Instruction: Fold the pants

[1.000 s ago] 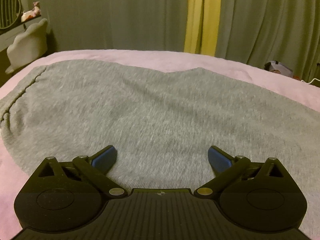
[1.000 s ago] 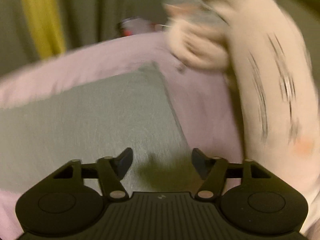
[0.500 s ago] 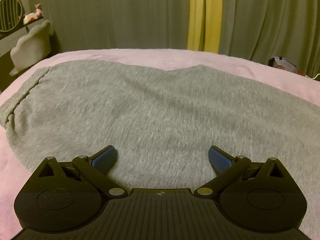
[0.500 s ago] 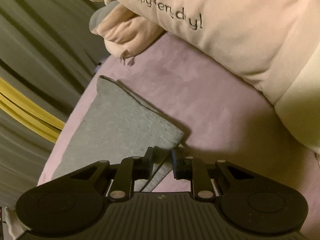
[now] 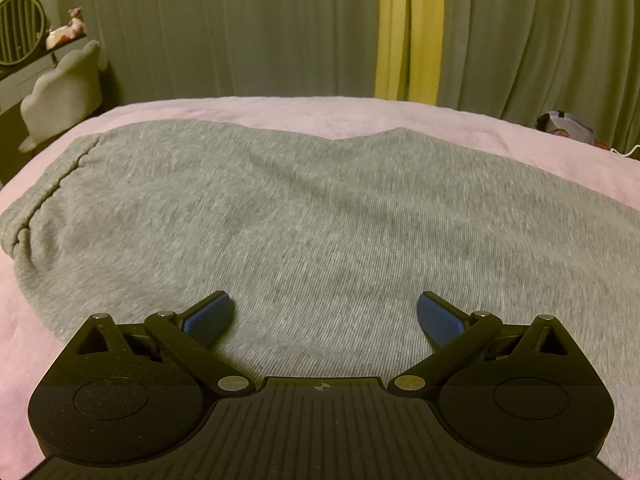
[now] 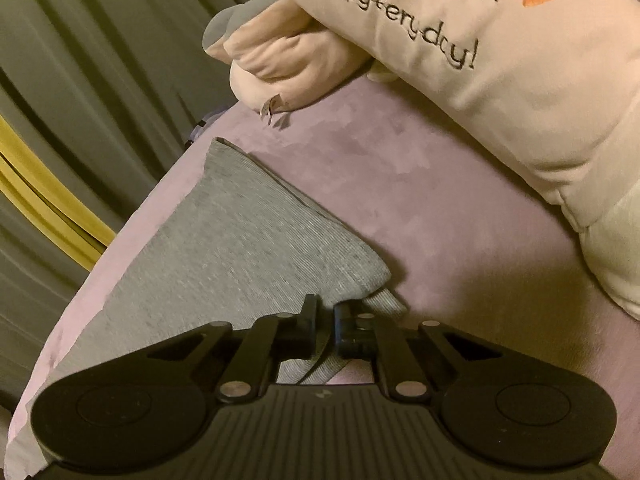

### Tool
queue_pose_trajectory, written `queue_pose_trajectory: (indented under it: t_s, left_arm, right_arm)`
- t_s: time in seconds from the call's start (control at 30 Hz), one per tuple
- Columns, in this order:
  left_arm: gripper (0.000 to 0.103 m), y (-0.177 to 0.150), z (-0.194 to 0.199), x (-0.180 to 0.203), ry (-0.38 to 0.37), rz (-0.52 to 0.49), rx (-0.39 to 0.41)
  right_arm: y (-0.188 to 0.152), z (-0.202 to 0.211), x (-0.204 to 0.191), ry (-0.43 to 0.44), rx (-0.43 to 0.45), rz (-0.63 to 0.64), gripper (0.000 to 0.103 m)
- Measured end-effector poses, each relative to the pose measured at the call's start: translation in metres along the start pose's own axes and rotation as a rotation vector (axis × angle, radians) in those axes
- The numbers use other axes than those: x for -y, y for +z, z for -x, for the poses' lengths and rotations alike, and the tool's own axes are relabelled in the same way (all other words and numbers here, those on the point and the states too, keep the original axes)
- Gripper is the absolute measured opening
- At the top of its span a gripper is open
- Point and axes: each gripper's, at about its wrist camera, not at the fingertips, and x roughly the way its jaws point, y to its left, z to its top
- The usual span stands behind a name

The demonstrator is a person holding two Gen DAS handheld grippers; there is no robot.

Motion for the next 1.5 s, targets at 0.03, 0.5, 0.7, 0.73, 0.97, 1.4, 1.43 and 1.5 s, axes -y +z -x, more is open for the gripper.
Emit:
queue_pose_trajectory:
  t_s: [0.03,0.5,0.7,0.73,0.97,1.4,1.43,1.5]
  left_arm:
    - [0.103,0.0,0.0,0.0,-0.001,0.001,0.0]
    - [0.103,0.0,0.0,0.0,-0.002,0.002,-0.001]
    - [0.103,-0.001,0.0,0.0,-0.001,0.002,0.0]
    - [0.103,-0.001,0.0,0.0,-0.001,0.002,0.0]
    - [0.103,-0.001,0.001,0.0,-0.001,0.002,0.0]
    - [0.103,-0.001,0.0,0.0,0.0,0.001,0.0]
    - [0.103,-0.001,0.0,0.0,0.0,0.001,-0.001]
    - [0.103,-0.001,0.001,0.0,0.003,0.0,-0.002]
  right_arm:
    - [-0.001,0.002,-0.001,-0.004,0.003,0.007,0.007]
    - [-0.008,0.006,0.016,-0.015,0.031,-0.057,0.005]
    - [-0.004,0.016,0.034,-0.016,0.043,-0.137,0.014]
    - [-0.005,0.016,0.038,-0.005,0.043,-0.156,0.014]
    - [-0.011,0.01,0.057,0.04,0.005,-0.287,0.027]
    - [-0.018,-0.005,0.077,0.258,0.037,-0.469,0.045]
    - [-0.017,-0.006,0.076,0.263,0.039,-0.458,0.032]
    - [-0.015,-0.009,0.071,0.256,0.039,-0.42,0.018]
